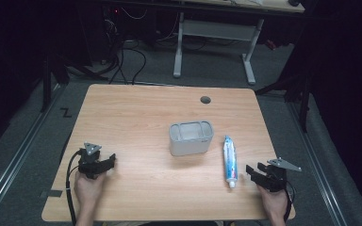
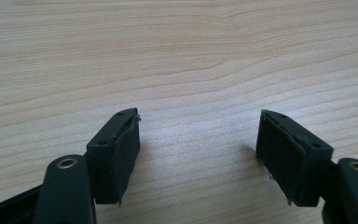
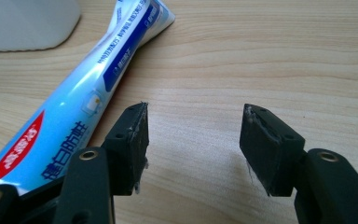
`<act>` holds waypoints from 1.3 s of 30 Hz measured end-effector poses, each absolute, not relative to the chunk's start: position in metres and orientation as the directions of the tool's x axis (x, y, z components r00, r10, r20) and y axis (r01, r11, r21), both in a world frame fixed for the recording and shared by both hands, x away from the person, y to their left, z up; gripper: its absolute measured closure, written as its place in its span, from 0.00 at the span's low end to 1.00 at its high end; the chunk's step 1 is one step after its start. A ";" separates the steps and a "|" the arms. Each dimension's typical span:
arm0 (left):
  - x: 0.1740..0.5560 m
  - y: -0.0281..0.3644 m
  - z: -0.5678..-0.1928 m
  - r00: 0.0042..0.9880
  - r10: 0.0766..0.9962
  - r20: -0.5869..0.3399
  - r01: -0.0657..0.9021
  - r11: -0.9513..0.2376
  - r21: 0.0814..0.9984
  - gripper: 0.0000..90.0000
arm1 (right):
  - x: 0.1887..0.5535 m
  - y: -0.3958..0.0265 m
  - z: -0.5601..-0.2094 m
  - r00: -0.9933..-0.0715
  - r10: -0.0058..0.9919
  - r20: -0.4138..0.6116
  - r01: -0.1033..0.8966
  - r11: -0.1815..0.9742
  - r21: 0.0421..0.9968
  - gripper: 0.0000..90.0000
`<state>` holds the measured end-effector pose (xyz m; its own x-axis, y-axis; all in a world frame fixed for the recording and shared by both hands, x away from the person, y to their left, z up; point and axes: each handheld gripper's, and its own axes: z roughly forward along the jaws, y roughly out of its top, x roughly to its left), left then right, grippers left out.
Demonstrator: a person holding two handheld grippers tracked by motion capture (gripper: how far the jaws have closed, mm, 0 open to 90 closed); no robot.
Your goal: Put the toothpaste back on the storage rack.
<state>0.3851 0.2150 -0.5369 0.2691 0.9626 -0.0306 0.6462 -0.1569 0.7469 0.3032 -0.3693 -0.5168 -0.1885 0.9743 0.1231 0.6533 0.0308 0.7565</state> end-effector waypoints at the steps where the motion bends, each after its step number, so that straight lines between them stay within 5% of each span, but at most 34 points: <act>1: 0.385 0.215 -0.537 0.269 0.963 -0.030 0.646 -0.157 0.747 0.34 | 0.302 -0.370 -0.515 -0.193 0.973 0.125 0.662 0.035 0.749 0.48; 20: 0.385 0.215 -0.537 0.268 0.963 -0.032 0.646 -0.155 0.747 0.34 | 0.285 -0.342 -0.485 -0.262 0.964 0.051 0.606 0.124 0.786 0.45; 29: 0.385 0.216 -0.537 0.268 0.962 -0.045 0.647 -0.145 0.748 0.34 | 0.310 -0.331 -0.476 -0.318 0.946 0.062 0.662 0.175 0.729 0.48; 39: 0.385 0.213 -0.537 0.273 0.962 -0.009 0.646 -0.176 0.743 0.34 | 0.347 -0.320 -0.475 -0.311 0.948 0.073 0.723 0.186 0.666 0.40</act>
<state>0.3850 0.2129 -0.5370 0.2735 0.9618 -0.0094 0.6461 -0.1764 0.7426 0.3470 -0.3203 -0.4751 -0.3111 0.9476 0.0732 0.7225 0.1858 0.6659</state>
